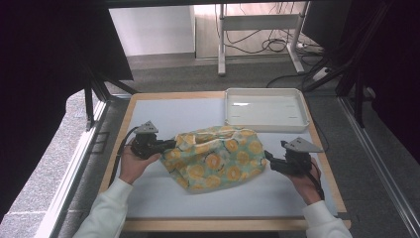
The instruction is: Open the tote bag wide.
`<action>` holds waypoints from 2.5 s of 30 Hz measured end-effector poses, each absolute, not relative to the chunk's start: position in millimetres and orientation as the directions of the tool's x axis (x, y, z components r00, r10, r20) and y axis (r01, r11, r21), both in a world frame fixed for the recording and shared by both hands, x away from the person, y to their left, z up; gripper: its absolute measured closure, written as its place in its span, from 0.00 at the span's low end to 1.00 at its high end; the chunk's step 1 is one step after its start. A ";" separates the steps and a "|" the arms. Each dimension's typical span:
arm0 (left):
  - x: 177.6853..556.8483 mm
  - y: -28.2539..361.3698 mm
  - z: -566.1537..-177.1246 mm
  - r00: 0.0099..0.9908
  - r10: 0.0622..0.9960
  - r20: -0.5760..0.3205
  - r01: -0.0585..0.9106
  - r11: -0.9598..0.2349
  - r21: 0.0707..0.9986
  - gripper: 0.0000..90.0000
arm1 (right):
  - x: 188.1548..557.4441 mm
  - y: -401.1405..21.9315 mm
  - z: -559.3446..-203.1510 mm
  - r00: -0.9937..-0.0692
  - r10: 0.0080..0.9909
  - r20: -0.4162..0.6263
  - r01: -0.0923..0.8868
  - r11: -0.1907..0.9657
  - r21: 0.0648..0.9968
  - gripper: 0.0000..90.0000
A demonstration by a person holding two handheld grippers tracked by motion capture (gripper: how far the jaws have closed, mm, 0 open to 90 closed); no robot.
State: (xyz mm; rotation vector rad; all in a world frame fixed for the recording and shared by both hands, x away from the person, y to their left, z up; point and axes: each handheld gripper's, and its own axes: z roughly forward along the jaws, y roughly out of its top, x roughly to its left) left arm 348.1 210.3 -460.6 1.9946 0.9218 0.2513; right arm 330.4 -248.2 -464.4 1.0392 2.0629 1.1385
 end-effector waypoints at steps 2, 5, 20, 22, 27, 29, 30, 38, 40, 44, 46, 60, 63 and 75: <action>348.1 211.4 -460.0 0.704 0.689 -0.171 0.508 -0.320 0.800 1.00 | 332.5 -243.1 -459.5 -0.553 0.826 -0.109 0.348 0.348 0.871 0.31; 347.6 211.8 -459.8 0.703 0.689 -0.177 0.510 -0.314 0.801 1.00 | 336.3 -235.6 -455.1 -0.571 0.813 -0.115 0.341 0.363 0.867 0.31; 347.1 212.8 -458.3 0.701 0.687 -0.191 0.509 -0.295 0.809 1.00 | 367.2 -194.4 -436.3 -0.614 0.783 -0.102 0.329 0.371 0.868 0.32; 347.4 213.0 -458.2 0.705 0.683 -0.191 0.509 -0.299 0.807 1.00 | 370.6 -189.7 -435.2 -0.618 0.780 -0.099 0.330 0.372 0.868 0.32; 347.5 213.1 -458.2 0.702 0.684 -0.198 0.514 -0.293 0.806 1.00 | 374.8 -182.6 -432.4 -0.624 0.775 -0.101 0.327 0.376 0.867 0.32; 347.5 213.0 -458.1 0.701 0.685 -0.198 0.514 -0.293 0.807 1.00 | 376.5 -181.9 -431.6 -0.625 0.774 -0.099 0.328 0.375 0.867 0.33; 347.5 212.9 -458.0 0.701 0.685 -0.199 0.514 -0.292 0.806 1.00 | 377.4 -181.8 -431.4 -0.624 0.775 -0.098 0.328 0.374 0.867 0.33; 348.6 213.0 -458.8 0.703 0.680 -0.206 0.520 -0.294 0.802 1.00 | 387.6 -181.2 -435.5 -0.621 0.774 -0.122 0.339 0.406 0.849 0.34; 348.7 213.7 -458.6 0.702 0.681 -0.206 0.520 -0.293 0.802 1.00 | 389.9 -179.8 -436.7 -0.623 0.772 -0.125 0.342 0.413 0.844 0.35; 348.9 213.9 -458.8 0.703 0.680 -0.207 0.522 -0.295 0.800 1.00 | 394.2 -175.4 -438.1 -0.632 0.764 -0.134 0.345 0.432 0.833 0.36; 349.1 213.4 -459.2 0.704 0.680 -0.206 0.521 -0.297 0.800 1.00 | 395.7 -172.4 -438.5 -0.639 0.757 -0.137 0.345 0.441 0.828 0.36; 349.4 216.1 -459.3 0.703 0.682 -0.203 0.520 -0.298 0.800 1.00 | 413.4 -151.9 -442.3 -0.677 0.722 -0.143 0.367 0.500 0.784 0.38; 349.1 216.3 -459.3 0.703 0.682 -0.201 0.519 -0.298 0.801 1.00 | 417.1 -148.1 -443.4 -0.681 0.719 -0.142 0.375 0.508 0.775 0.38; 350.0 214.4 -461.1 0.697 0.688 -0.202 0.524 -0.296 0.799 1.00 | 433.2 -127.0 -456.8 -0.715 0.678 -0.173 0.378 0.582 0.720 0.38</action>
